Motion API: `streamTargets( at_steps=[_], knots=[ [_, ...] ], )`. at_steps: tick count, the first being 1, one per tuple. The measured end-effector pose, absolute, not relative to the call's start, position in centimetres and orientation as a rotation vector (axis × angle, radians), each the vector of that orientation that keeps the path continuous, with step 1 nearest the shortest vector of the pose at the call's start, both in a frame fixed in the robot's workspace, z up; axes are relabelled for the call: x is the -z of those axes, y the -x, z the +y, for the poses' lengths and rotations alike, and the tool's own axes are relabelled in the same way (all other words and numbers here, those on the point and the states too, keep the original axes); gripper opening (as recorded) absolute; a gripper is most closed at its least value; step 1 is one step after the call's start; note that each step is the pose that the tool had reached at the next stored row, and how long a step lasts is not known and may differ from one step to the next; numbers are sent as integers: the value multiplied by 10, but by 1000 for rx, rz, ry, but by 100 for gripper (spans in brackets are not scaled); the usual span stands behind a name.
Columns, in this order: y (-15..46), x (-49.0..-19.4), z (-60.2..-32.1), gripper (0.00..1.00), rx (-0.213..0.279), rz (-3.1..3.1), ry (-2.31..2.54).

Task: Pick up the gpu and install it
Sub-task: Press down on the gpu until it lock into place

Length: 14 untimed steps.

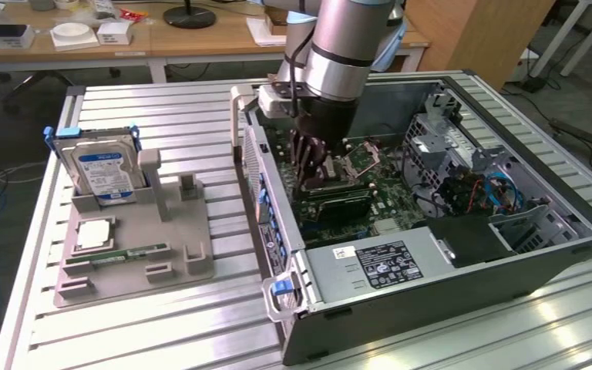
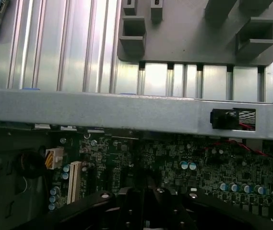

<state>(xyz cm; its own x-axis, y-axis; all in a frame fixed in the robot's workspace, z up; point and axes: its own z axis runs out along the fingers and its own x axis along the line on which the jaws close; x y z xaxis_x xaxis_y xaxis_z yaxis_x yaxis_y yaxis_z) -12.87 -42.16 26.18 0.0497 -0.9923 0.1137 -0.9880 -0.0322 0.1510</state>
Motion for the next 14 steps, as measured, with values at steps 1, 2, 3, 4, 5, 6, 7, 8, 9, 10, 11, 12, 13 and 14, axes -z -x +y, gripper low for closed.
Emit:
streamTargets(
  at_steps=[1, 2, 3, 4, 5, 6, 7, 8, 9, 10, 11, 12, 13, 14],
  knots=[
    [129, -262, -422, 10, 33, -2045, -2131],
    [129, -263, -423, 10, 31, -2046, -2133],
    [129, -263, -423, 10, 26, -2048, -2135],
    [130, -263, -423, 10, 20, -2050, -2139],
    [130, -263, -423, 10, 13, -2052, -2143],
    [131, -263, -423, 10, 8, -2053, -2147],
    [131, -263, -423, 10, 4, -2055, -2151],
    [132, -263, -423, 10, 2, -2057, -2154],
    [133, -263, -423, 10, 0, -2059, -2156],
    [134, -263, -424, 10, -2, -2060, -2158],
    [135, -263, -424, 10, -5, -2062, -2160],
    [135, -263, -425, 10, -9, -2063, -2162],
    [136, -263, -426, 10, -13, -2065, -2164],
    [137, -263, -427, 10, -16, -2067, -2165]
  ],
)
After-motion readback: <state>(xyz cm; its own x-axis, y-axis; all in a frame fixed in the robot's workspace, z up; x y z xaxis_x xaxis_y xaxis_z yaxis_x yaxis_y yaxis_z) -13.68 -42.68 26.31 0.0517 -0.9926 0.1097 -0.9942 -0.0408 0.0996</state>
